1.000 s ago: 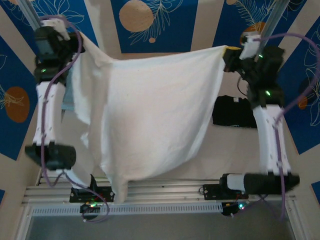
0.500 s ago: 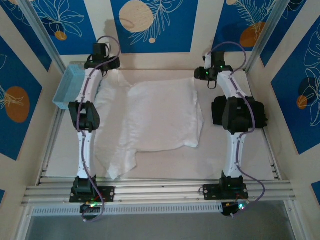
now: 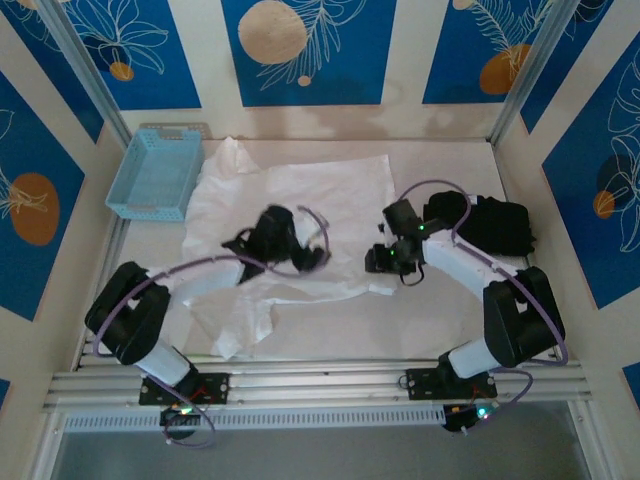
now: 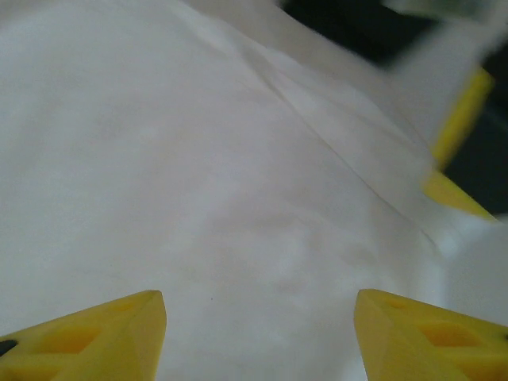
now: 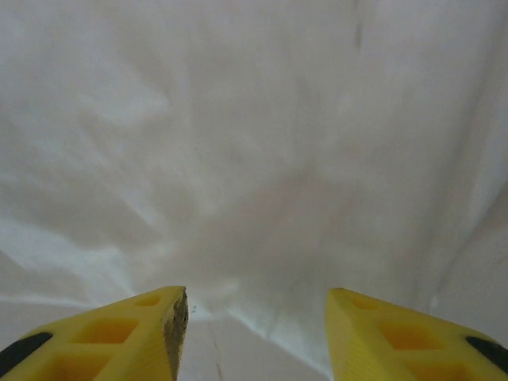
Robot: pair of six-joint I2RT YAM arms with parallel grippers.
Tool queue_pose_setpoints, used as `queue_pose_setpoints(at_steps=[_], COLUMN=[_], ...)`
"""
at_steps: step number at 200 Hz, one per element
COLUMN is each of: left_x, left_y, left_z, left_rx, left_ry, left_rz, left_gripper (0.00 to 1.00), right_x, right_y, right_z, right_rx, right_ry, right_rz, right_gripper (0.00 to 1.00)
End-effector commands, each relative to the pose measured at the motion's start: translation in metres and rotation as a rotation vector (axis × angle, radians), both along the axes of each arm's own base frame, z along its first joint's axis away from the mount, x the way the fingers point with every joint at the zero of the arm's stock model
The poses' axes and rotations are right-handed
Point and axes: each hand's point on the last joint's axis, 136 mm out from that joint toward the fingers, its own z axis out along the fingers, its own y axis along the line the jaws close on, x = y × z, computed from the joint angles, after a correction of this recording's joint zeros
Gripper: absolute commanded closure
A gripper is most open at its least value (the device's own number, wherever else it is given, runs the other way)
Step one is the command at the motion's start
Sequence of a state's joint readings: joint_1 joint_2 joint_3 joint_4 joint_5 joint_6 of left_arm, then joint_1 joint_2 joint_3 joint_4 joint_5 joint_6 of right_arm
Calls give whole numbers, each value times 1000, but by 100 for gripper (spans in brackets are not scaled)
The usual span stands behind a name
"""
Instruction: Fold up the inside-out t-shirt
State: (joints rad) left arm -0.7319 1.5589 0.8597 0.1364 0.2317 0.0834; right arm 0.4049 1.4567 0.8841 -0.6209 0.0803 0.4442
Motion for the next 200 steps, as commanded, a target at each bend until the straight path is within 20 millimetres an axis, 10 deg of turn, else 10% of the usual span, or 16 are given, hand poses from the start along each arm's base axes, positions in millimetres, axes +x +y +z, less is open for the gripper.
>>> queue_pose_setpoints(at_steps=[1,115,177,200], left_x=[-35,-65,-62,-60], left_y=[-18,-31,-23,-21], left_z=[-12,-107,-101,-91], left_rx=[29,161,170,137], left_ry=[-116,6,13,25], left_rz=[-159,-184,-144,-118], left_gripper=[38,58,100,100], right_x=[-15,-6,3,7], right_y=[5,1,-6,-9], right_z=[-7,-46,2,27], right_rx=[10,-118,-52,19], right_ry=[25,8,-89,-136], right_rz=[-62,-95,-42,-15], right_gripper=[54,75,92,94])
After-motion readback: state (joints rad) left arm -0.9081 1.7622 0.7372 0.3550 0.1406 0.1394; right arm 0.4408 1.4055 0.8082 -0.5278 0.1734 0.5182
